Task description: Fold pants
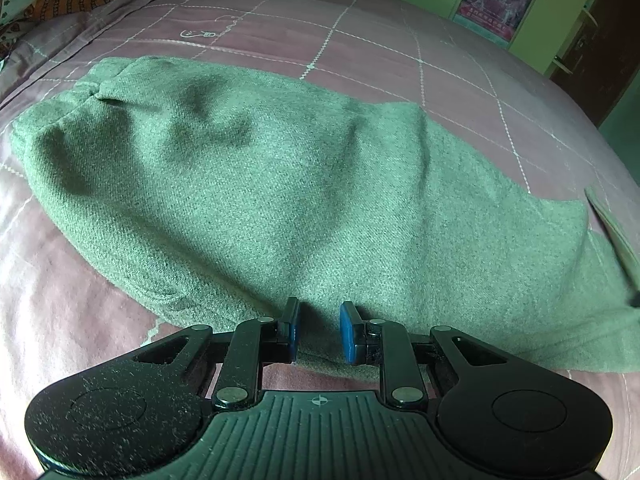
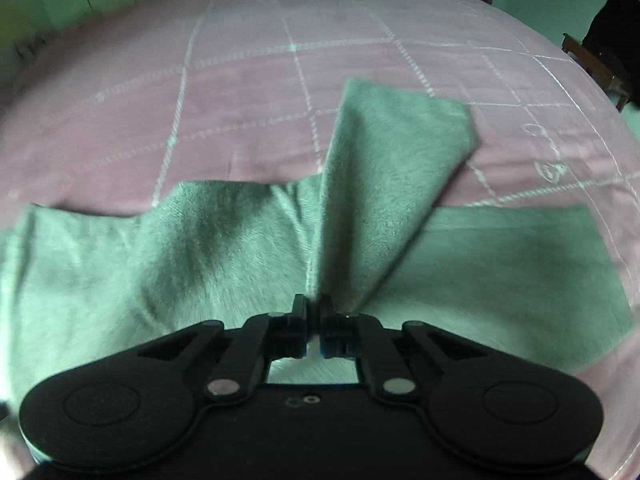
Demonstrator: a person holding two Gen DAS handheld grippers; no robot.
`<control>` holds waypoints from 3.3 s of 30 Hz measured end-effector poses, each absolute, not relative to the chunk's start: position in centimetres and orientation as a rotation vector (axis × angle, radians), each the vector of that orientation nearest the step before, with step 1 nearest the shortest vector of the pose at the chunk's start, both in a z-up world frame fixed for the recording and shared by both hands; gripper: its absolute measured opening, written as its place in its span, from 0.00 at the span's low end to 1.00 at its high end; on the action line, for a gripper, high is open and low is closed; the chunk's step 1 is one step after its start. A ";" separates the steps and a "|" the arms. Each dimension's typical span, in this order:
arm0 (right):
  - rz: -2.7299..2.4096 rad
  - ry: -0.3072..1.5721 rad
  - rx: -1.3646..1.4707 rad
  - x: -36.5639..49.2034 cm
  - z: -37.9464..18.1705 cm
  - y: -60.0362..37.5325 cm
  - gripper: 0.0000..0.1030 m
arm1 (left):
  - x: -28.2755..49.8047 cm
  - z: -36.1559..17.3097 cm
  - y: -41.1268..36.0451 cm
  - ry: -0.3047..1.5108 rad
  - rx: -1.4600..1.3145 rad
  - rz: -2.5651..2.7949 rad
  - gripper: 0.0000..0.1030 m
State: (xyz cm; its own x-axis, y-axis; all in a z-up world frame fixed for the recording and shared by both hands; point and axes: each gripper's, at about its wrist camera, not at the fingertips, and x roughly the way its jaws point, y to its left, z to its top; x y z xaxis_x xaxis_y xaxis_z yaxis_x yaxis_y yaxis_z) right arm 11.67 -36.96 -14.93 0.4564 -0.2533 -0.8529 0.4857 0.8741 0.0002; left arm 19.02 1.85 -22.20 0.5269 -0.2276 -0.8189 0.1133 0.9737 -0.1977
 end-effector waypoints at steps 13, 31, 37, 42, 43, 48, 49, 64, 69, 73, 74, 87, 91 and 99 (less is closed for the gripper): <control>-0.450 0.931 0.338 4.6 -14.5 -37.9 0.29 | 19.2 -22.2 1.5 0.993 -0.098 -0.198 0.21; -0.652 0.745 0.562 0.9 -12.9 -47.3 0.04 | 19.1 -22.2 1.1 0.986 -0.053 -0.193 0.21; -0.635 0.774 0.654 -2.7 -16.3 -48.5 0.12 | 19.0 -22.1 0.7 0.987 -0.026 -0.179 0.21; -0.684 0.730 0.638 -1.8 -14.8 -50.7 0.33 | 19.0 -22.1 0.4 0.987 -0.006 -0.172 0.21; -0.690 0.737 0.618 -1.2 -14.7 -51.1 0.33 | 18.9 -22.1 0.4 0.987 -0.003 -0.172 0.21; -0.728 0.710 0.652 0.3 -14.4 -53.2 0.30 | 19.0 -22.0 0.3 0.991 0.002 -0.165 0.21; -0.732 0.692 0.680 0.0 -14.4 -53.4 0.28 | 19.0 -22.0 0.3 0.990 0.001 -0.163 0.21; -0.742 0.597 0.854 -6.7 -15.6 -56.7 0.20 | 18.8 -22.0 0.0 0.980 0.031 -0.165 0.22; -0.730 0.579 0.765 -7.1 -14.4 -56.0 0.07 | 18.7 -22.0 -0.1 0.976 0.040 -0.171 0.22; -0.757 0.675 0.713 -7.6 -15.8 -56.6 0.04 | 18.6 -22.0 -0.1 0.975 0.043 -0.173 0.22; -0.750 0.674 0.709 -7.8 -15.8 -56.5 0.05 | 18.6 -22.0 -0.1 0.974 0.046 -0.175 0.22; -0.789 0.619 0.488 -7.5 -12.4 -53.5 0.36 | 17.9 -19.3 -5.0 0.915 0.071 -0.239 0.22; -0.662 0.701 0.418 -2.0 -13.0 -51.1 0.35 | 18.7 -19.5 -10.5 0.921 0.081 -0.327 0.22; -0.586 0.909 0.103 3.8 -16.4 -47.1 0.35 | 18.6 -22.6 -12.3 0.940 0.196 -0.352 0.25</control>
State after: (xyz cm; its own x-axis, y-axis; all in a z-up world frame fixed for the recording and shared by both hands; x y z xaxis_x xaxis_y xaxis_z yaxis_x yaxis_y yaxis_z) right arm 3.75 -47.09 -16.38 0.4704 -0.4352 -0.7677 0.5201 0.8395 -0.1573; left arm 18.60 -12.32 -22.61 0.5383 -0.2092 -0.8164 0.3783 0.9256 0.0123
